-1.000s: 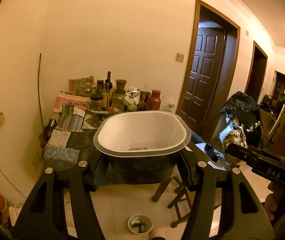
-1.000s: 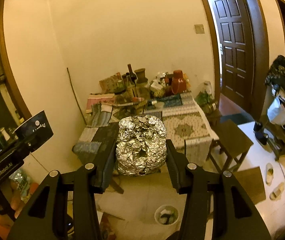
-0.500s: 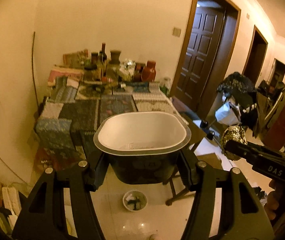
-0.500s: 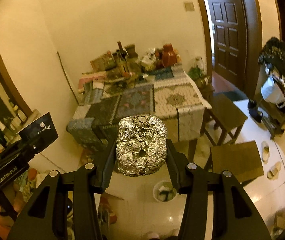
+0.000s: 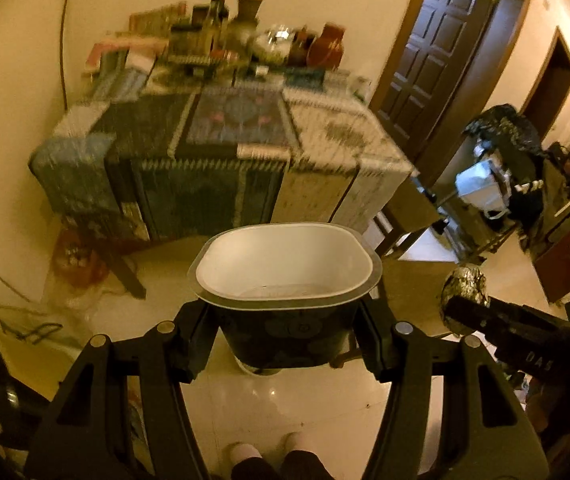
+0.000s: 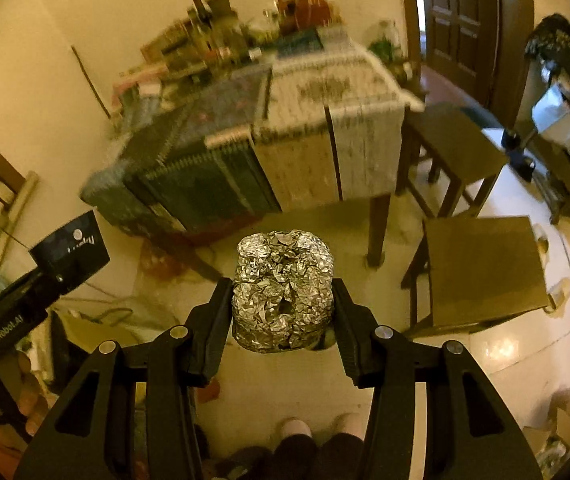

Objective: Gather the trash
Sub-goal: 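Lower both held items over the white basin and open both tools, then raise both empty tools and turn back toward the table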

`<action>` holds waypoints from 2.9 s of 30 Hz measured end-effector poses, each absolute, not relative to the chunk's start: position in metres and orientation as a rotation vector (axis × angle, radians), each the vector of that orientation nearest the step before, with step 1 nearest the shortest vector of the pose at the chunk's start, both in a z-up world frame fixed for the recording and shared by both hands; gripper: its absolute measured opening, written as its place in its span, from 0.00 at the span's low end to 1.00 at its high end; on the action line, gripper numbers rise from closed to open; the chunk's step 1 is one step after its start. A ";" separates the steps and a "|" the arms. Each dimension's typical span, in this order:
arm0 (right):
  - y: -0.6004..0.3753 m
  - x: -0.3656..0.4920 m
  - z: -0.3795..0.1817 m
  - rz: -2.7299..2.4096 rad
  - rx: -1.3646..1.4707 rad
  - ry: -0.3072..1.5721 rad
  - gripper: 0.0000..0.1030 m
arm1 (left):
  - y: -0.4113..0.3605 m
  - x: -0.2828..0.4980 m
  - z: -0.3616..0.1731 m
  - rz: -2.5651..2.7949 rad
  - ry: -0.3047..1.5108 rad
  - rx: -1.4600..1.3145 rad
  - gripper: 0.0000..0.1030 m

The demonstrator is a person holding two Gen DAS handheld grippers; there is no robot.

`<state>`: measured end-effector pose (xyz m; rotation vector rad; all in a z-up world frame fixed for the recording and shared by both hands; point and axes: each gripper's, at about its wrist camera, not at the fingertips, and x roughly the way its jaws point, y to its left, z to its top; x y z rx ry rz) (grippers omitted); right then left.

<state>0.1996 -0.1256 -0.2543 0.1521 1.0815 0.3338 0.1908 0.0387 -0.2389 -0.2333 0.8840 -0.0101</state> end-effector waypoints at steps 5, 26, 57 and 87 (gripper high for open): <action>-0.122 0.221 -0.320 0.324 0.129 1.138 0.43 | 0.040 0.212 -0.298 0.027 0.925 -0.242 0.58; -0.081 0.279 -0.511 0.479 0.071 1.291 0.67 | 0.057 0.261 -0.553 0.080 1.218 -0.321 0.58; -0.126 0.275 -0.396 0.396 0.140 1.208 0.67 | 0.025 0.282 -0.465 0.039 1.212 -0.231 0.62; -0.088 0.139 -0.018 0.379 0.073 0.513 0.67 | 0.077 0.109 -0.011 -0.005 0.415 -0.109 0.67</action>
